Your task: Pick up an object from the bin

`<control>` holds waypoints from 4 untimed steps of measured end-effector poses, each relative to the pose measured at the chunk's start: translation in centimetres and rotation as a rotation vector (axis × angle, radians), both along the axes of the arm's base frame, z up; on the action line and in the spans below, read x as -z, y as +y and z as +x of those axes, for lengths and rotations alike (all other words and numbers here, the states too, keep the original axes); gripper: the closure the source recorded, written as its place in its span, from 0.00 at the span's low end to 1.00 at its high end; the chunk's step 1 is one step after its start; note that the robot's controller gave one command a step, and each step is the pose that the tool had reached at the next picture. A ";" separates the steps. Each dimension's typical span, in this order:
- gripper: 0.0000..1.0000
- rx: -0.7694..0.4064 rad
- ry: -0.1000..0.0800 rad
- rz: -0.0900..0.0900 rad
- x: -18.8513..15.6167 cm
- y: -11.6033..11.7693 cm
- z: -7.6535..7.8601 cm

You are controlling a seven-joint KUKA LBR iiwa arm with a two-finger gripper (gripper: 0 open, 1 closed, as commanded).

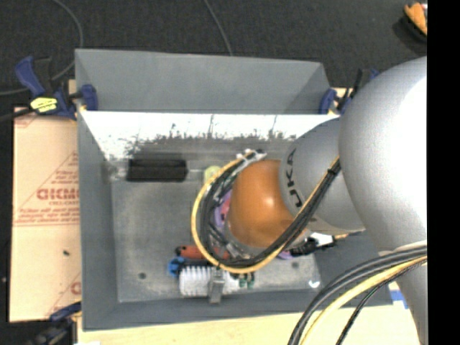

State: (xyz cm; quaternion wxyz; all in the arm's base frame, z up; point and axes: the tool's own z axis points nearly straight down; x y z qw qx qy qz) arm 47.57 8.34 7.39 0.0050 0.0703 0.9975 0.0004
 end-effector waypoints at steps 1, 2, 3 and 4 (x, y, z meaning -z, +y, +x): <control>1.00 0.000 0.000 0.000 0.0 0.0 0.0; 1.00 0.001 -0.001 0.000 -0.1 0.0 0.0; 1.00 0.001 0.001 0.000 -0.5 0.0 0.0; 1.00 0.000 0.005 0.000 -1.6 0.0 -0.2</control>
Offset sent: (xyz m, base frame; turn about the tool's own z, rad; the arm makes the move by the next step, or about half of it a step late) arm 0.0002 0.0000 0.0071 0.0000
